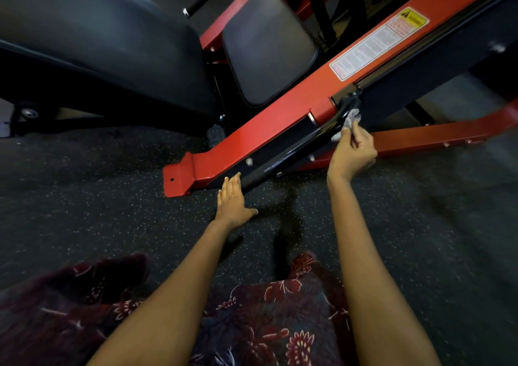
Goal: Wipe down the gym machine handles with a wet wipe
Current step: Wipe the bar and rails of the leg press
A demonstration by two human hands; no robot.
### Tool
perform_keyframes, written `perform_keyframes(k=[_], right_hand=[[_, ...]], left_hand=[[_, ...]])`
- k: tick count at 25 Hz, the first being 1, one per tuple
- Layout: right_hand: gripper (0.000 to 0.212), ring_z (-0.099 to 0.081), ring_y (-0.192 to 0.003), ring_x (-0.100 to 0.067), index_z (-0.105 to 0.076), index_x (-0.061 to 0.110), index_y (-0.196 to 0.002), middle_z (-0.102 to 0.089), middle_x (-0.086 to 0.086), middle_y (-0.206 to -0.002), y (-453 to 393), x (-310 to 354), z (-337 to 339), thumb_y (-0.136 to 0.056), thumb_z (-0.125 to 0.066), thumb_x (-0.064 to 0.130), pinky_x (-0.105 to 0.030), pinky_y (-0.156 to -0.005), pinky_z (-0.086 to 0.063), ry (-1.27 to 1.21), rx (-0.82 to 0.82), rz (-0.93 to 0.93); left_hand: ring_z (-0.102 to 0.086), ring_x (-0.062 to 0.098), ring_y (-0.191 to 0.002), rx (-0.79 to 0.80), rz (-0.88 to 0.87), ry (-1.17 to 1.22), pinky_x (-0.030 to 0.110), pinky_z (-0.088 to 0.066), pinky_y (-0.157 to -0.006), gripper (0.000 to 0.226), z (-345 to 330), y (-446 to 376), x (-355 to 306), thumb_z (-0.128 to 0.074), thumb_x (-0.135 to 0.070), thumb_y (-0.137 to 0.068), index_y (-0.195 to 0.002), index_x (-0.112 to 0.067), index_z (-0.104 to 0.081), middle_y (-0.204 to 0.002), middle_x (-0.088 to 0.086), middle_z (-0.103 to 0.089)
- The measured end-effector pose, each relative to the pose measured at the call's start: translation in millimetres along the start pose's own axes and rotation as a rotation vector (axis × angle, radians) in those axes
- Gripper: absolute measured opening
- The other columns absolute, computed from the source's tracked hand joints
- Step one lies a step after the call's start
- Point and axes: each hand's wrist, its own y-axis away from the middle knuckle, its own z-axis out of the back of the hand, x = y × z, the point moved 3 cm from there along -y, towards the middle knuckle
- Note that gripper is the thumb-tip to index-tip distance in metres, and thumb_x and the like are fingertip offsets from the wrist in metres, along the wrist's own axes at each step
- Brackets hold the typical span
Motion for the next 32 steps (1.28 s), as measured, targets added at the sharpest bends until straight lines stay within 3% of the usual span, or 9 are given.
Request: perform_keyframes(k=[6,10,13,15,17,20,25,28,32], right_hand=[[0.022,-0.054,-0.085,-0.029,-0.067,-0.003,-0.103,-0.06,-0.017,-0.094,21,7,-5,-0.082,-0.06,-0.002,-0.016,-0.071,-0.043,0.424,0.371,0.737],[0.023,-0.053,-0.086,-0.026,-0.068,-0.002,-0.103,-0.06,-0.016,-0.093,31,10,-14,-0.082,-0.059,-0.004,-0.017,-0.075,-0.043,0.563,0.337,0.69],[0.032,-0.054,-0.08,-0.025,-0.067,-0.003,-0.104,-0.062,-0.013,-0.089,97,-17,-21,-0.074,-0.062,-0.012,-0.028,-0.068,-0.053,0.692,0.715,0.941],[0.032,-0.055,-0.076,-0.026,-0.067,-0.005,-0.097,-0.062,-0.012,-0.083,99,-18,-22,-0.066,-0.067,-0.015,-0.034,-0.062,-0.053,0.715,0.819,1.044],[0.031,-0.06,-0.078,-0.028,-0.067,-0.006,-0.096,-0.065,-0.013,-0.085,76,-7,-23,-0.066,-0.068,-0.016,-0.035,-0.063,-0.054,0.73,0.671,1.0],[0.04,-0.064,-0.097,-0.033,-0.066,-0.007,-0.1,-0.068,-0.018,-0.099,76,-4,-24,-0.061,-0.065,-0.016,-0.044,-0.089,-0.051,0.813,0.598,1.059],[0.067,-0.067,-0.096,-0.028,-0.07,-0.004,-0.094,-0.07,-0.017,-0.098,140,-42,-29,-0.03,-0.088,0.003,-0.041,-0.089,-0.05,0.859,1.151,1.246],[0.059,-0.068,-0.095,-0.026,-0.071,-0.004,-0.092,-0.071,-0.016,-0.098,141,-37,-27,-0.036,-0.089,0.003,-0.039,-0.09,-0.049,0.808,1.313,1.447],[0.035,-0.067,-0.093,-0.027,-0.069,-0.005,-0.099,-0.069,-0.015,-0.104,82,-12,-26,-0.066,-0.058,-0.008,-0.043,-0.094,-0.046,0.67,1.211,1.563]], left_hand=[[0.018,0.025,-0.143,-0.01,0.011,-0.098,0.044,0.008,-0.115,0.105,-4,0,0,-0.068,-0.032,-0.083,-0.149,-0.009,0.011,-0.158,0.005,0.011],[0.019,0.026,-0.143,0.015,0.044,-0.094,0.049,0.008,-0.114,0.105,-6,-1,-1,-0.067,-0.034,-0.083,-0.148,-0.01,0.012,-0.157,0.003,0.014],[0.018,0.025,-0.144,0.03,0.057,-0.08,0.05,0.008,-0.114,0.105,-7,-2,0,-0.067,-0.033,-0.083,-0.148,-0.011,0.013,-0.157,0.002,0.016],[0.016,0.025,-0.144,0.046,0.06,-0.073,0.05,0.007,-0.114,0.105,-8,-3,-2,-0.067,-0.033,-0.083,-0.148,-0.012,0.014,-0.157,0.002,0.017],[0.014,0.025,-0.144,0.057,0.068,-0.052,0.051,0.007,-0.114,0.107,-6,-3,-2,-0.068,-0.033,-0.083,-0.148,-0.014,0.014,-0.156,0.0,0.019],[0.011,0.025,-0.145,0.089,0.075,-0.056,0.051,0.007,-0.114,0.109,-7,-4,-2,-0.068,-0.035,-0.083,-0.147,-0.013,0.017,-0.154,-0.002,0.026],[0.008,0.027,-0.145,0.12,0.078,-0.097,0.053,0.003,-0.114,0.11,-6,-7,-2,-0.064,-0.043,-0.083,-0.147,-0.012,0.019,-0.152,-0.002,0.031],[0.007,0.028,-0.145,0.141,0.094,-0.123,0.054,0.001,-0.115,0.111,-7,-8,-3,-0.062,-0.049,-0.083,-0.146,-0.013,0.022,-0.151,-0.002,0.034],[0.008,0.029,-0.145,0.13,0.133,-0.136,0.055,0.001,-0.114,0.115,-6,-6,-3,-0.066,-0.044,-0.082,-0.145,-0.008,0.023,-0.152,0.001,0.031]])
